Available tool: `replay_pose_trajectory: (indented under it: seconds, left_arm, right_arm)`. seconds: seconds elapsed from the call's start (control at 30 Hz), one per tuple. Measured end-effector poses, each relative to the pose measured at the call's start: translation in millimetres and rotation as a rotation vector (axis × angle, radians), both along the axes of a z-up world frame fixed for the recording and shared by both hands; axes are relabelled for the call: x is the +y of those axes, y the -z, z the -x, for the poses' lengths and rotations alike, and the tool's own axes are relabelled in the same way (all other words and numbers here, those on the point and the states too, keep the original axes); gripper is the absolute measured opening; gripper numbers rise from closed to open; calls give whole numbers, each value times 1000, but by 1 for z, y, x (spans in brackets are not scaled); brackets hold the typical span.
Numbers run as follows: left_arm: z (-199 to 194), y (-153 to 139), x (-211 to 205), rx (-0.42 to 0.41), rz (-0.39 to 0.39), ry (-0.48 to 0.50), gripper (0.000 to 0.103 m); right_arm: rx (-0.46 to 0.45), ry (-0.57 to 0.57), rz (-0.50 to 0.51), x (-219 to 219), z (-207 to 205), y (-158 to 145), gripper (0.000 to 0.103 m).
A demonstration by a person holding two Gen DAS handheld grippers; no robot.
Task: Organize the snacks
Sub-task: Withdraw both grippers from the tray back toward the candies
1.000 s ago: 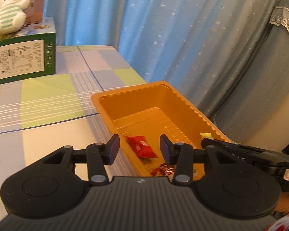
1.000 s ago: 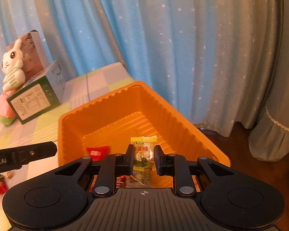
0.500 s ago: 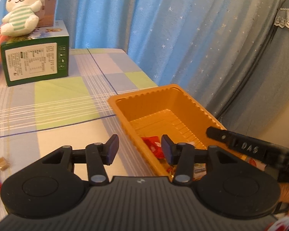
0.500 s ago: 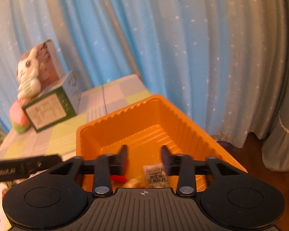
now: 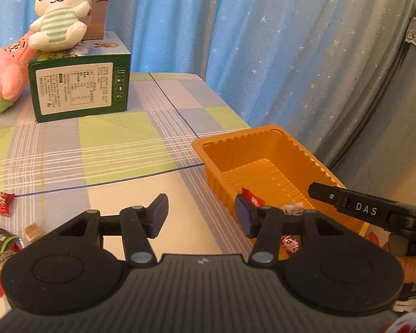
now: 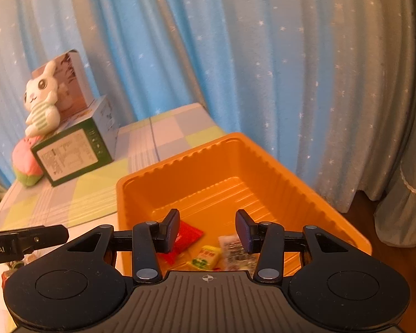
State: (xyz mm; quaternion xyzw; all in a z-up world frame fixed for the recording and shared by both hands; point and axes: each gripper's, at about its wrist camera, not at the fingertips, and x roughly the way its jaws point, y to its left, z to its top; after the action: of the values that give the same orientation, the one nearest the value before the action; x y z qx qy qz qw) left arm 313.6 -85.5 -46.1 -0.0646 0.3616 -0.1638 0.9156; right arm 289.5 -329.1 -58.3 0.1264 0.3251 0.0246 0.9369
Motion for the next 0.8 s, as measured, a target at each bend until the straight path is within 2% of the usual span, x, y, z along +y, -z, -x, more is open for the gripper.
replay_pose_trajectory:
  seconds: [0.8]
  left_arm:
    - [15, -9, 79, -40, -95, -104, 57]
  right_arm:
    - [-22, -175, 57, 80, -8, -2, 45]
